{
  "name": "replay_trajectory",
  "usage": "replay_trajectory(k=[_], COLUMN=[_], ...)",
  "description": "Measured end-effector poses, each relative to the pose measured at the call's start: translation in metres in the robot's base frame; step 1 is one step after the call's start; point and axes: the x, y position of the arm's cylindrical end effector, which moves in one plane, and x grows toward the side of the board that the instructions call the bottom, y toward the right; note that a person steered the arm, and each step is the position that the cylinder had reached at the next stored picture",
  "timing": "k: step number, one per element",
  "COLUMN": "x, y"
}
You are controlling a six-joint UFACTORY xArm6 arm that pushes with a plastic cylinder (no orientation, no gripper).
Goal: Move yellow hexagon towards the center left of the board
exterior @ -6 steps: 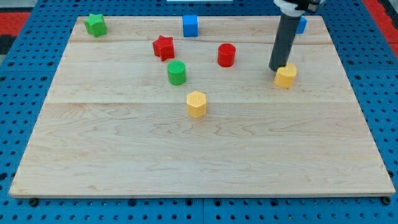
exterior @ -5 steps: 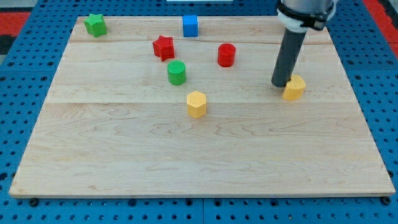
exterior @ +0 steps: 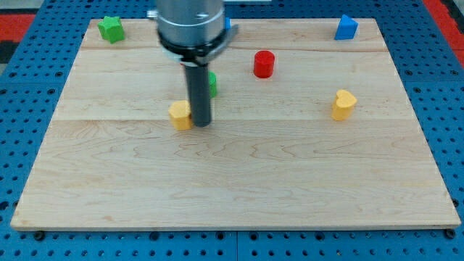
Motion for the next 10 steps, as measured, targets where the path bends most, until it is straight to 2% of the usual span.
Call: replay_trajectory(k=[1, 3, 4, 6, 9, 10], x=[0.009, -0.028, -0.033, -0.061, -0.065, -0.057], y=[-0.027, -0.071, -0.085, -0.062, -0.119, -0.110])
